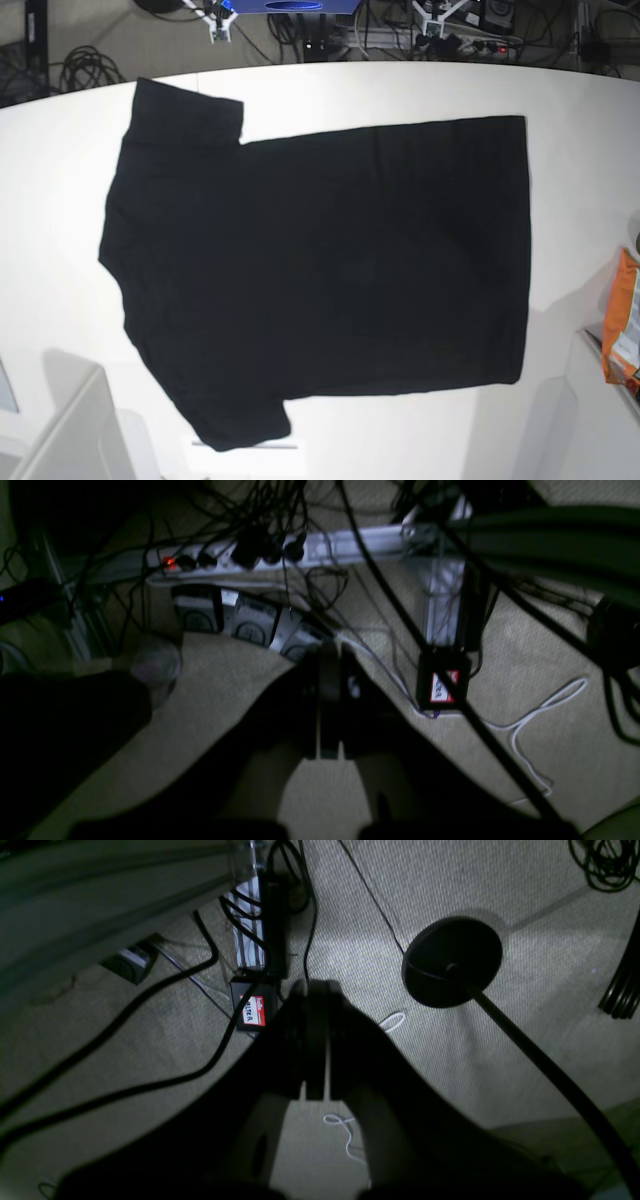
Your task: Fold the T-shirt properly
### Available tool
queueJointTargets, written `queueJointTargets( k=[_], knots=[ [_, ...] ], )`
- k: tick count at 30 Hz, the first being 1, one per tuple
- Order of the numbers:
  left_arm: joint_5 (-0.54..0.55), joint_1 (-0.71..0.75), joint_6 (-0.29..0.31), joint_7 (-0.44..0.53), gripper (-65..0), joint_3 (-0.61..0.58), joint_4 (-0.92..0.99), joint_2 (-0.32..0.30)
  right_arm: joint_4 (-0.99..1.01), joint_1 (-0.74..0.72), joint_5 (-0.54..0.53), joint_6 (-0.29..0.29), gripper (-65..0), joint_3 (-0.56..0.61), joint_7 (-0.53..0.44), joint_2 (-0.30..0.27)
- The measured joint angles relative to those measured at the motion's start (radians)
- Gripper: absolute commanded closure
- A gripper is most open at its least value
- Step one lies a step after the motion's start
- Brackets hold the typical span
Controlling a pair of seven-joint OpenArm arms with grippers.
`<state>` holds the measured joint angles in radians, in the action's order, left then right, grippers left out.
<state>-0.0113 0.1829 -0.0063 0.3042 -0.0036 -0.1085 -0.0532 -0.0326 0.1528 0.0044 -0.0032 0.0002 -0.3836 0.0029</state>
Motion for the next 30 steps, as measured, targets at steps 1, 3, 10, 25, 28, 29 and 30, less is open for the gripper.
queueJointTargets(
  k=[1,3,10,25,28,29,30],
  knots=[
    [0.000,0.003,0.000,0.000,0.0,0.000,-0.014,-0.002,0.000,0.009,0.000,0.000,0.0,-0.001,-0.016,-0.003],
    [-0.002,0.010,0.007,0.001,-0.2,0.000,-0.043,-0.008,0.002,0.019,0.000,0.000,0.0,-0.001,-0.044,-0.012],
    [0.000,0.044,0.005,0.029,-0.2,0.000,-0.084,-0.019,-0.127,0.094,0.000,0.000,-0.2,0.000,-0.085,-0.021],
    [0.001,0.084,0.005,0.212,-0.2,0.000,-0.061,-0.018,-0.154,0.089,-0.003,-0.004,0.0,0.000,-0.049,-0.048],
    [0.005,0.084,0.005,0.212,-0.3,0.000,-0.061,-0.017,-0.154,0.078,-0.003,-0.004,-1.8,0.000,-0.014,-0.052],
    [0.005,0.083,0.005,0.212,-0.3,0.000,-0.061,-0.017,-0.154,0.074,-0.003,-0.004,-5.4,0.000,0.004,-0.051],
    [0.005,0.083,0.005,0.212,-0.5,0.000,-0.061,-0.017,-0.151,0.068,-0.003,-0.004,-10.1,0.000,0.026,-0.049]
  ],
)
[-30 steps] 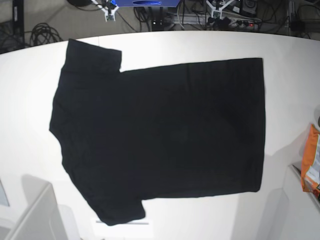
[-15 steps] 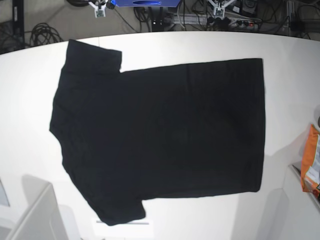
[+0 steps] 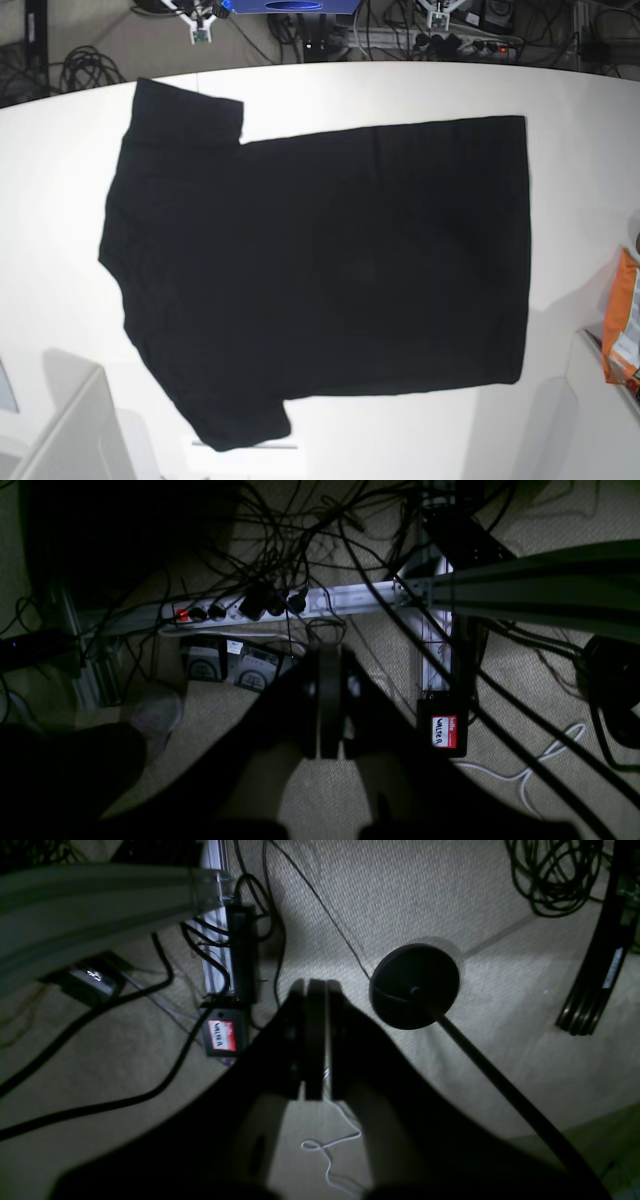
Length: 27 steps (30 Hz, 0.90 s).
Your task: Fold the T-shirt properly
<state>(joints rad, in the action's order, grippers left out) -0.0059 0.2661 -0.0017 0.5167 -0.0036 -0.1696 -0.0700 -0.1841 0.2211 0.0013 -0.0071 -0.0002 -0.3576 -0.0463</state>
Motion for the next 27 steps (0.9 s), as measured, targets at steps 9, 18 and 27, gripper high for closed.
queueJointTargets(
  k=[9,18,27],
  knots=[
    [0.003,0.000,0.000,-0.001,-0.7,0.002,0.000,0.000,0.002,-0.004,0.000,0.000,-17.3,0.001,0.074,0.003],
    [0.003,-0.003,0.000,-0.110,-1.5,0.010,-0.002,0.000,0.002,-0.004,0.000,0.000,0.0,-0.001,0.074,0.002],
    [-0.005,-0.002,0.000,-0.132,-24.8,0.002,-0.005,0.000,-0.026,0.031,0.000,0.000,0.0,0.000,0.039,0.000]
  ],
)
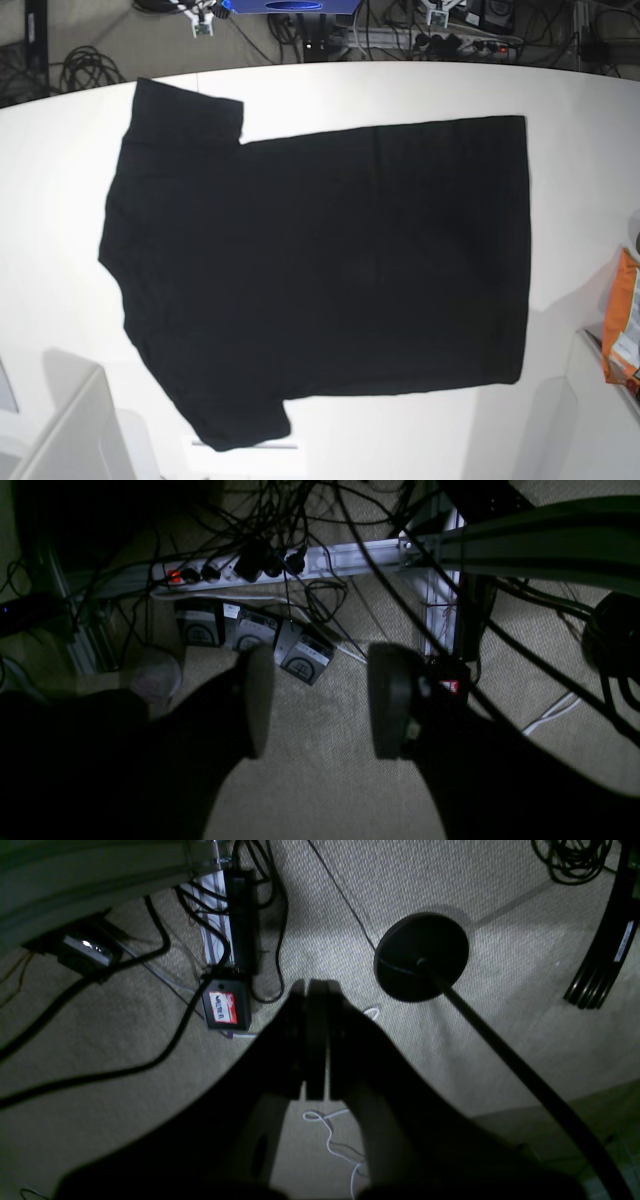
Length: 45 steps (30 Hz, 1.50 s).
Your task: Fold the T-shirt properly
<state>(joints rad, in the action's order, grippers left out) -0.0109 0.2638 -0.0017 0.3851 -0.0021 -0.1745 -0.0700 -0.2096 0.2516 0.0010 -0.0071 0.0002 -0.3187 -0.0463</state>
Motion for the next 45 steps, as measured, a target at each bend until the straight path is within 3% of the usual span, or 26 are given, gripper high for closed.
queueJointTargets(
  k=[6,22,30,37,40,45],
  knots=[
    [-0.001,0.000,0.000,0.000,0.0,-0.001,0.000,0.000,0.002,0.010,0.000,0.000,0.0,0.000,-0.042,0.000],
    [0.003,0.012,0.000,0.001,0.0,-0.002,-0.004,0.000,0.003,0.007,0.000,0.000,0.0,0.000,-0.045,0.000],
    [-0.002,0.166,0.000,0.076,0.0,-0.002,-0.178,-0.018,-0.029,0.052,0.000,0.000,0.0,-0.001,-0.050,-0.005],
    [-0.004,0.225,0.000,0.105,0.0,-0.005,-0.217,-0.046,-0.201,0.179,0.000,0.000,0.0,-0.003,-0.047,-0.019],
    [-0.003,0.282,0.000,0.179,0.0,-0.005,-0.282,-0.063,-0.278,0.239,-0.001,0.002,0.0,-0.089,-0.046,-0.004],
    [0.007,0.368,0.003,0.188,0.0,0.007,-0.394,-0.074,-0.383,0.311,-0.001,0.003,0.0,-0.190,-0.038,-0.008]
  ],
)
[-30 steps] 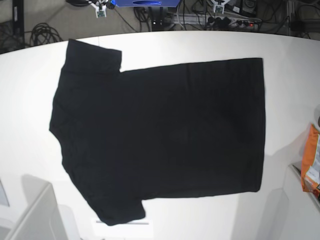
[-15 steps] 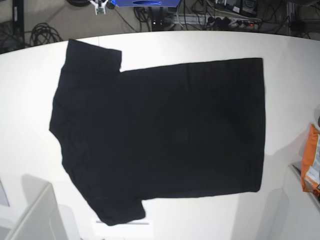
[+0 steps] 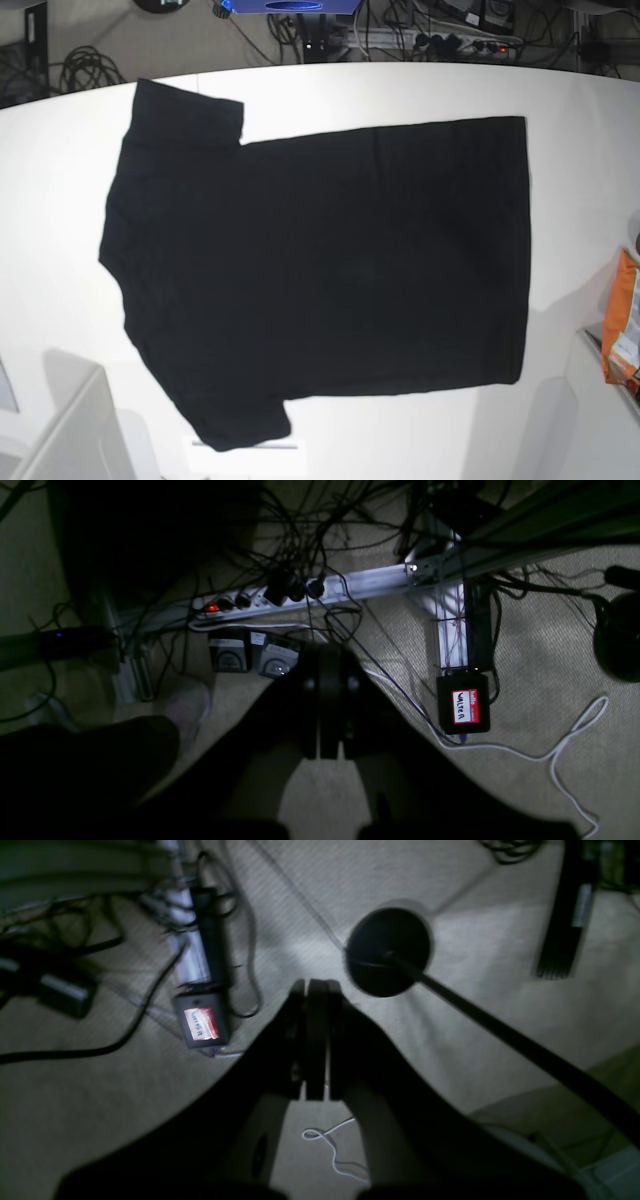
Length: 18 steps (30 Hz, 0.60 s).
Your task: Fold the T-shirt properly
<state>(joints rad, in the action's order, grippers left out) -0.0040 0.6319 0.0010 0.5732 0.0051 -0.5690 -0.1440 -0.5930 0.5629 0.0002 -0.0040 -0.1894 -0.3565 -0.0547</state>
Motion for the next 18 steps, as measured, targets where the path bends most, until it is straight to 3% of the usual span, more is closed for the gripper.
queueJointTargets(
  k=[8,10,18],
  knots=[
    [0.005,0.158,0.000,0.007,0.0,0.005,-0.259,-0.049,-0.206,0.128,0.000,0.000,0.0,-0.086,0.004,0.008],
    [0.004,0.198,-0.002,-0.006,0.0,0.005,-0.325,-0.053,-0.267,0.151,0.002,0.000,0.0,-0.127,0.046,0.023],
    [0.005,0.340,-0.003,0.003,0.0,0.152,-0.627,-0.073,-0.605,0.235,0.002,0.004,0.0,-0.224,0.156,0.072]
  ],
)
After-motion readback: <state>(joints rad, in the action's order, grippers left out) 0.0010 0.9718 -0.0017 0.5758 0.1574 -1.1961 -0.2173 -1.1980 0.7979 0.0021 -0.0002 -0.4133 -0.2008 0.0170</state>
